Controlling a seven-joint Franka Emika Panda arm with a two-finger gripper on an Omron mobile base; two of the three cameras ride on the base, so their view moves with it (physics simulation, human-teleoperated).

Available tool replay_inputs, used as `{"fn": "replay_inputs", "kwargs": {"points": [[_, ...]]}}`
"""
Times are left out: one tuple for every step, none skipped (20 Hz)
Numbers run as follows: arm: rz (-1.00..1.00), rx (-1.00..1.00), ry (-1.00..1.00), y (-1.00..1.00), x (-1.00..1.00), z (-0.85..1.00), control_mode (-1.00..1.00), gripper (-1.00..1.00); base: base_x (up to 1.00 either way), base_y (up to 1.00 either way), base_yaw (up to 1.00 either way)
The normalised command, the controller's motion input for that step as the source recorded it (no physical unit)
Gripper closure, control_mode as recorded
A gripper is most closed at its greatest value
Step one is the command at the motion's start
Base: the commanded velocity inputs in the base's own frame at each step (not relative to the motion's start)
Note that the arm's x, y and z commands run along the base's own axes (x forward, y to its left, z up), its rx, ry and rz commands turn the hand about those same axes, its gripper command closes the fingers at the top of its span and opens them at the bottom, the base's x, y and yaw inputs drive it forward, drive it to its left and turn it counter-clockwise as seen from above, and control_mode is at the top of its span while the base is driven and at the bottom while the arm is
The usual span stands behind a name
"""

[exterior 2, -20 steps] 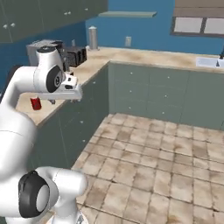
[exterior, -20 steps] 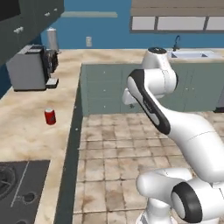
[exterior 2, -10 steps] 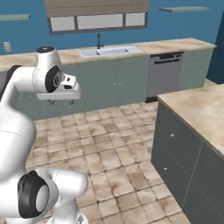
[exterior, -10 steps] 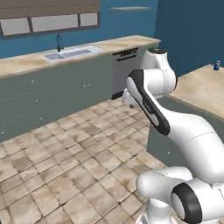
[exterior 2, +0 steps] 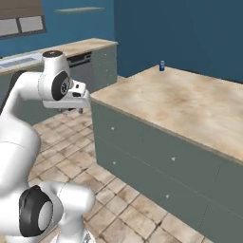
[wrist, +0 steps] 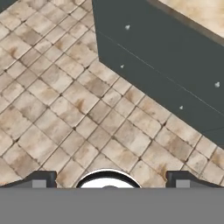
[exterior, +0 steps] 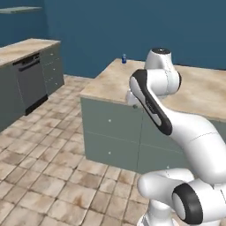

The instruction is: Four empty soda cans are scattered around the kitchen. Gather all the cans and cluster them next to the stove for recycling.

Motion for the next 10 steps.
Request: {"fn": "replay_inputs", "kwargs": {"points": [[0.00, 0.00, 0.00, 0.00, 0.00, 0.00, 1.00, -1.00, 0.44, 0.13, -0.45], [0.00, 0.00, 0.00, 0.00, 0.00, 0.00, 1.00, -1.00, 0.50, 0.16, -0.38], [0.00, 0.00, 0.00, 0.00, 0.00, 0.00, 1.00, -1.00, 0.51, 0.17, -0.38], [0.00, 0.00, 0.00, 0.00, 0.00, 0.00, 1.00, -1.00, 0.53, 0.22, -0.36], [0.00, 0.00, 0.00, 0.00, 0.00, 0.00, 1.00, -1.00, 0.57, 0.27, -0.35], [0.00, 0.00, 0.00, 0.00, 0.00, 0.00, 1.00, -1.00, 0.60, 0.30, -0.32], [0.00, 0.00, 0.00, 0.00, 0.00, 0.00, 1.00, -1.00, 0.61, 0.30, -0.31], [0.00, 0.00, 0.00, 0.00, 0.00, 0.00, 1.00, -1.00, 0.61, 0.32, -0.27], [0.00, 0.00, 0.00, 0.00, 0.00, 0.00, 1.00, -1.00, 0.59, 0.37, -0.19], [0.00, 0.00, 0.00, 0.00, 0.00, 0.00, 1.00, -1.00, 0.60, 0.35, -0.20]]}}
